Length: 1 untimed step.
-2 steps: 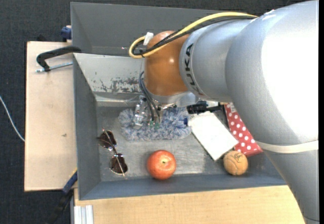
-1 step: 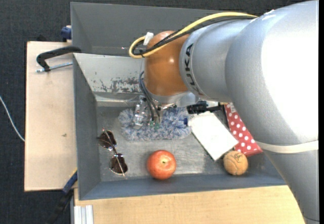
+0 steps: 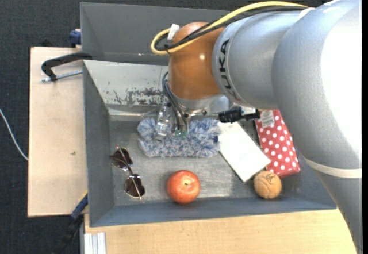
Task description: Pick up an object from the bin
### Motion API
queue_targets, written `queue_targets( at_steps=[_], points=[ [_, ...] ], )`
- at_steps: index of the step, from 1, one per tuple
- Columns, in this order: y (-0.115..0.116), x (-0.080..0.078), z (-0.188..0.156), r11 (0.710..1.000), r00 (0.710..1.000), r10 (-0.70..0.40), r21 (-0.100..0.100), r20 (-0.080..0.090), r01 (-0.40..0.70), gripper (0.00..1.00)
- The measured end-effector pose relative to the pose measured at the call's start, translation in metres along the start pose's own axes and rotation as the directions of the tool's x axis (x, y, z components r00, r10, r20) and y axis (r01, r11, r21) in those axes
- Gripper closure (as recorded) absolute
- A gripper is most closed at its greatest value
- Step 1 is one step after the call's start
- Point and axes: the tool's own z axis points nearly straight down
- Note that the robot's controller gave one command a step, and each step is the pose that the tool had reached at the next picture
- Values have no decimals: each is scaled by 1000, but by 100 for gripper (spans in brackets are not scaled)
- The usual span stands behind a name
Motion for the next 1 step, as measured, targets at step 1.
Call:
queue_targets(
  at_steps=[1],
  points=[
    [1, 0, -15, 1000, 1000, 1, 1, -1, -1, 100]
  ],
)
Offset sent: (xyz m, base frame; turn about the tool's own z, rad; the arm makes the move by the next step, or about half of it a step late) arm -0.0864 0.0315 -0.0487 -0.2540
